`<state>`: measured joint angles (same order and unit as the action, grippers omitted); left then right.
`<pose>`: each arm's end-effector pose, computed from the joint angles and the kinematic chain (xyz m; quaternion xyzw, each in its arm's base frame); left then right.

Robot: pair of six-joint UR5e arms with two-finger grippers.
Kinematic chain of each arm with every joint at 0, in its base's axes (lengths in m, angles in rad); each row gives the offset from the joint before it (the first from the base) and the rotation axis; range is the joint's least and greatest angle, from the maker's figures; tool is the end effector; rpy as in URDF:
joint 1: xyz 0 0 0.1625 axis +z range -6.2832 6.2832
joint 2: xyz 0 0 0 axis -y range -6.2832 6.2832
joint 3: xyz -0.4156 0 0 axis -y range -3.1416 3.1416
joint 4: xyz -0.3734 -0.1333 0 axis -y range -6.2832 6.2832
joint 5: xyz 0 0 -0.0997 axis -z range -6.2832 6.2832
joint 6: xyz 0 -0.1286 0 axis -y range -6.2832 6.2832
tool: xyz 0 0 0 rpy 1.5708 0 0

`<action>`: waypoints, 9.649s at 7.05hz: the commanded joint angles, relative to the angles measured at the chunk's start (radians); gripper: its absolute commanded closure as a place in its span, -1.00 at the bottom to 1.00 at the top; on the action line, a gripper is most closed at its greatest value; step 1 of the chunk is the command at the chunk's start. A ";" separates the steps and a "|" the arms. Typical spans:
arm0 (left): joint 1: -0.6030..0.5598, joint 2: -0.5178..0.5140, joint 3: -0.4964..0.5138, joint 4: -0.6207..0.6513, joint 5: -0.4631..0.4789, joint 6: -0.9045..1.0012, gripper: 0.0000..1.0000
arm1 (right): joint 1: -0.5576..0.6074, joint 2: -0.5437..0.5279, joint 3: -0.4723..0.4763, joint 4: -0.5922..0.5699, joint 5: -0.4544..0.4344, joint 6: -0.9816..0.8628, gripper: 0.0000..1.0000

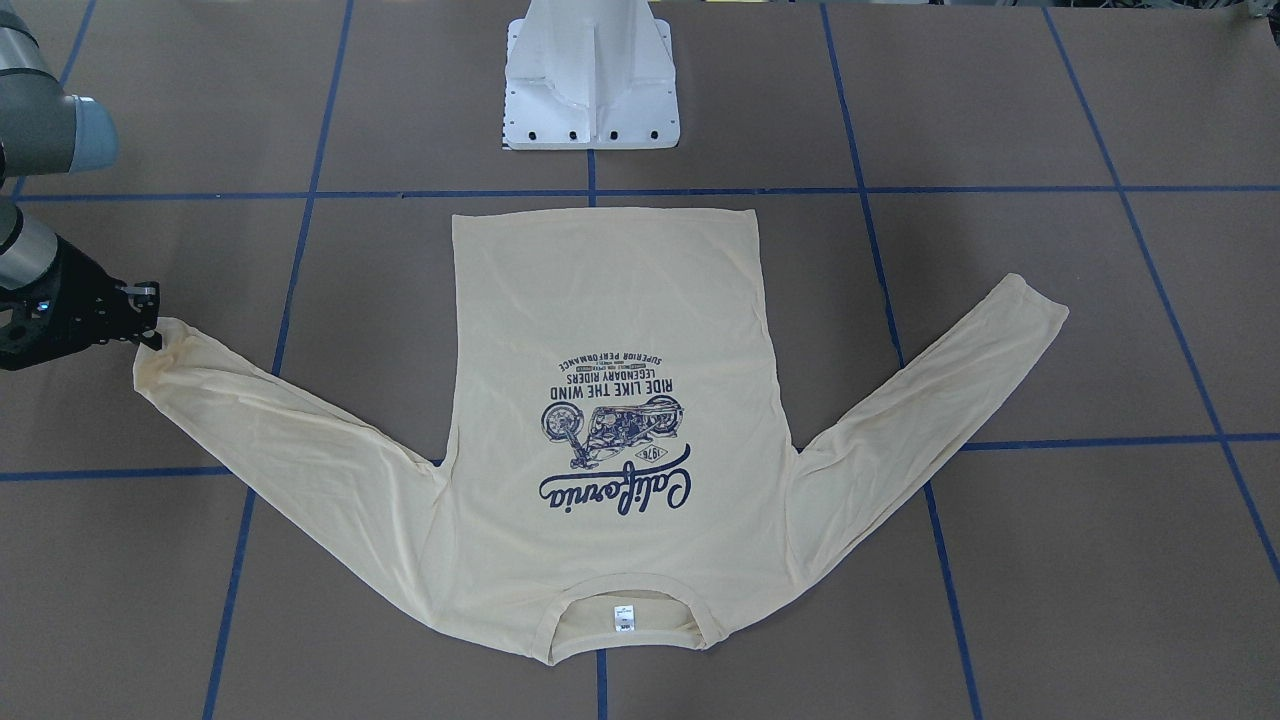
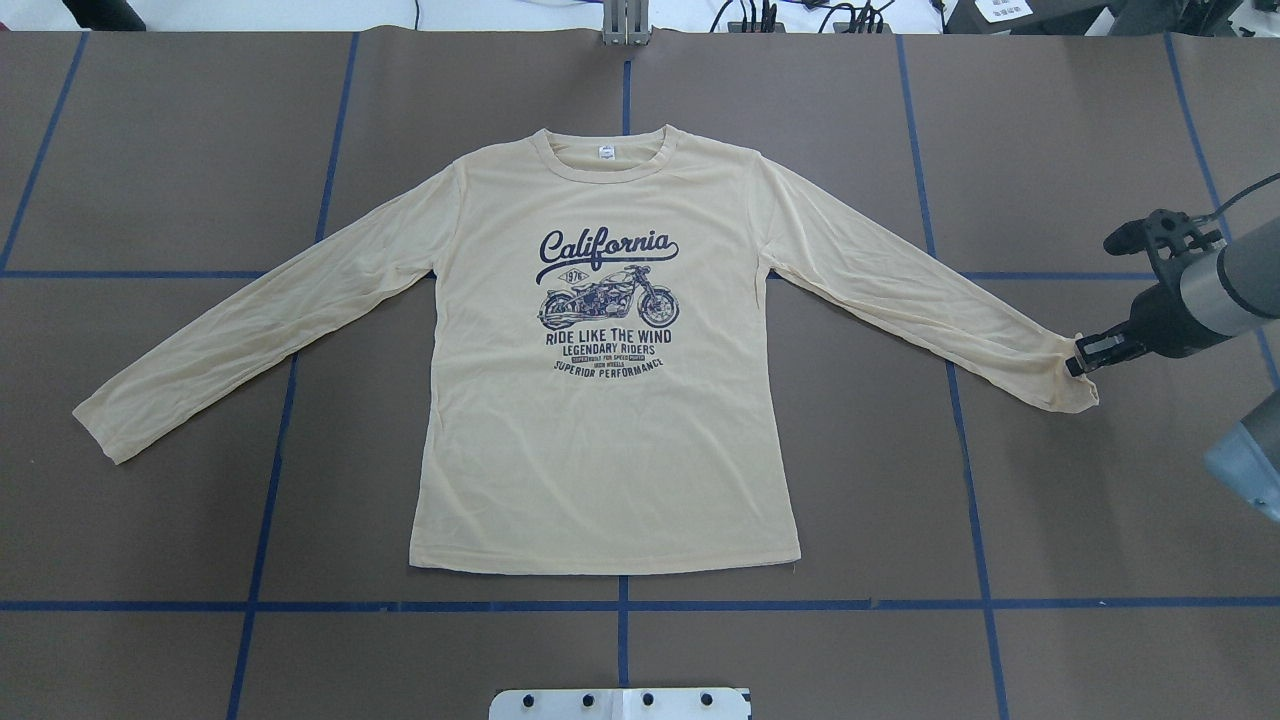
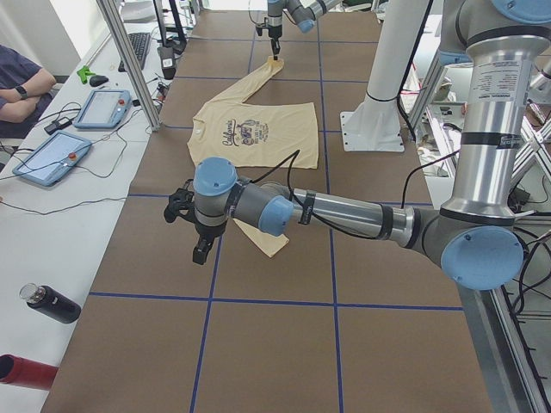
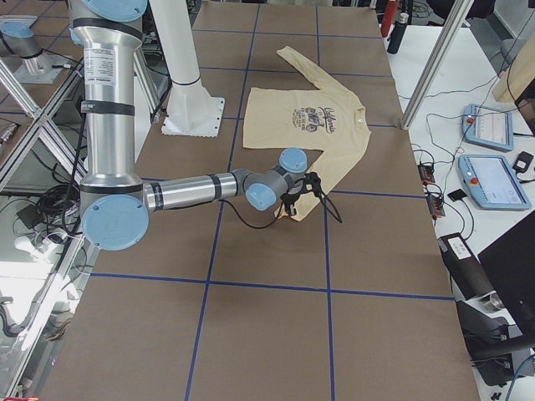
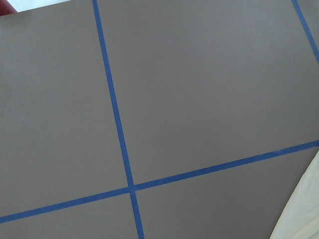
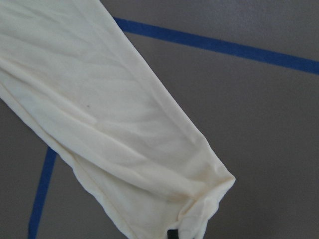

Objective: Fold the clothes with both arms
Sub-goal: 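Carry the sleeve with the right gripper across the shirt toward the collar, then release the sleeve and raise the right gripper away from the shirt, then grasp the other sleeve cuff with the left gripper and carry it across, then lay the sleeve near the collar and release with the left gripper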

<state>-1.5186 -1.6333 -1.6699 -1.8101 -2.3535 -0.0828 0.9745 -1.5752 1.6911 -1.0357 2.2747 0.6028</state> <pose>-0.0153 -0.5234 0.5622 0.1584 0.3854 0.0621 0.9069 -0.2437 -0.4483 0.5525 0.0635 -0.4390 -0.1073 0.8898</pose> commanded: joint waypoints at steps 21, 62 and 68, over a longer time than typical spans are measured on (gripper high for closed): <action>0.006 -0.025 0.062 -0.005 -0.001 -0.084 -0.99 | -0.367 1.262 -0.832 0.066 -0.501 0.401 -0.97; 0.677 -0.827 0.171 -0.232 -0.004 -1.673 1.00 | -0.073 0.294 0.286 -0.816 -0.144 0.052 -0.99; 0.876 -0.893 0.507 -0.577 0.295 -1.764 1.00 | -0.077 0.311 0.245 -0.814 -0.144 0.055 -0.99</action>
<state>-0.6785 -2.5006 -1.2011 -2.3659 -2.0899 -1.8471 0.8982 -1.2698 1.9531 -1.8511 2.1307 0.6591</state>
